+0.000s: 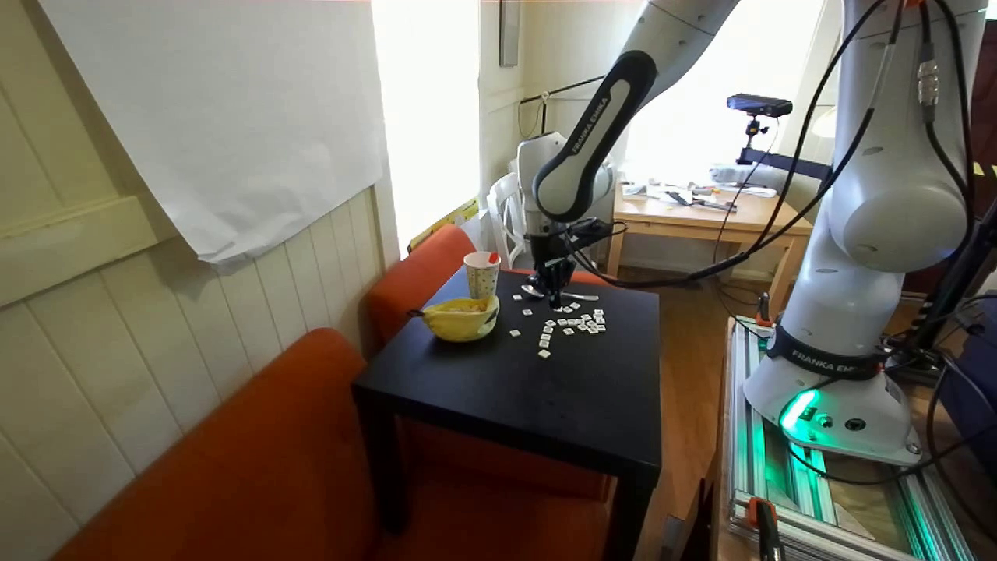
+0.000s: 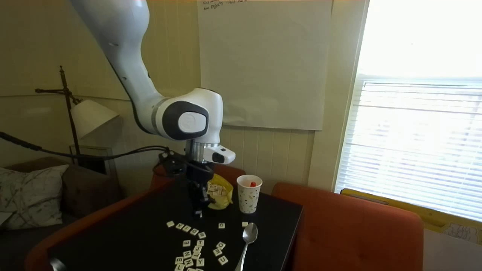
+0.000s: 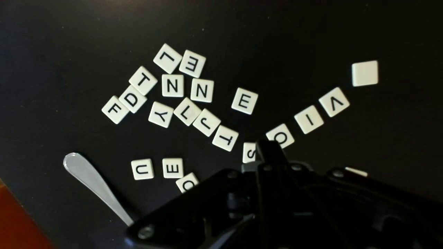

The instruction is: Replace the tile letter s with the tile letter l

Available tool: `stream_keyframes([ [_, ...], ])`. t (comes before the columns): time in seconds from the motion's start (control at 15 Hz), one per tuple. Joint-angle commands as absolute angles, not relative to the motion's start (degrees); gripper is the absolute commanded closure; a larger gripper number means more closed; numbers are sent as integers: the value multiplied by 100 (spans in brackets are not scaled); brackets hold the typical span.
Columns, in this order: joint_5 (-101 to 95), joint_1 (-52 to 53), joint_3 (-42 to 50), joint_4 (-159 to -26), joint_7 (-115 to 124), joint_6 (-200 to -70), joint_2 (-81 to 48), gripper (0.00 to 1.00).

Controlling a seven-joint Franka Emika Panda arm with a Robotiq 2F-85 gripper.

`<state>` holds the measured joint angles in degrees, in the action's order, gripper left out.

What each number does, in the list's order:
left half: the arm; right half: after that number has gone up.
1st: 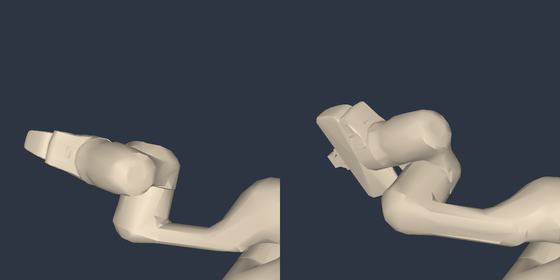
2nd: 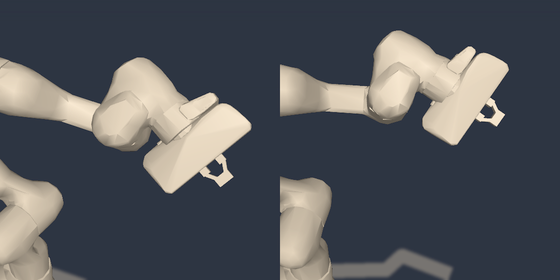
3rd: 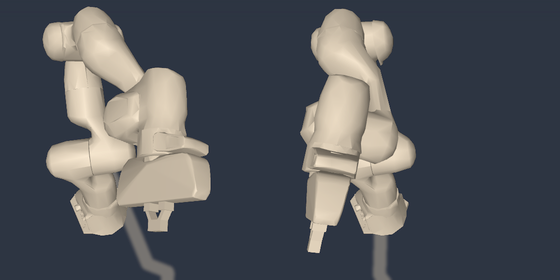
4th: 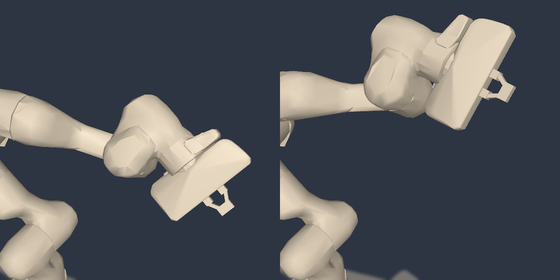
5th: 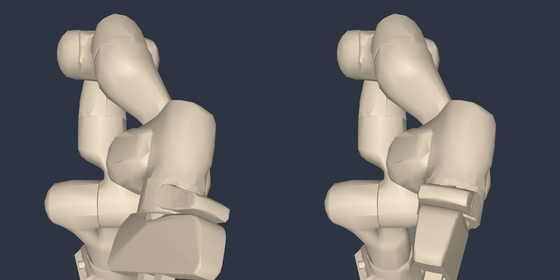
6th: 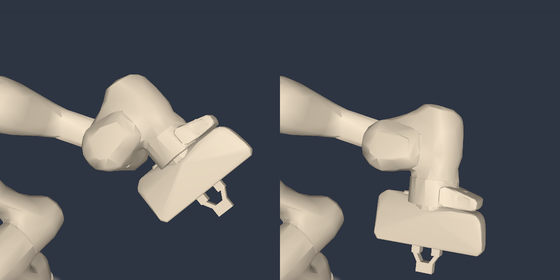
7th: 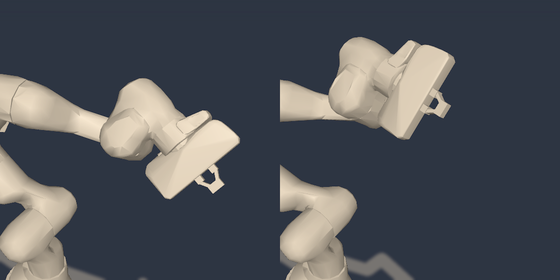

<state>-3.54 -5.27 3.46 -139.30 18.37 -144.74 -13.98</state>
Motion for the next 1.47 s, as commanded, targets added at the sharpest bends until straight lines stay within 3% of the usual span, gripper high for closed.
stream_keyframes([
  [0.0, -283, -410, 477, -13705, 1609, -14567, -1751, 100],
  [1.4, -139, -445, 534, -13118, 1198, -14550, -2614, 100],
])
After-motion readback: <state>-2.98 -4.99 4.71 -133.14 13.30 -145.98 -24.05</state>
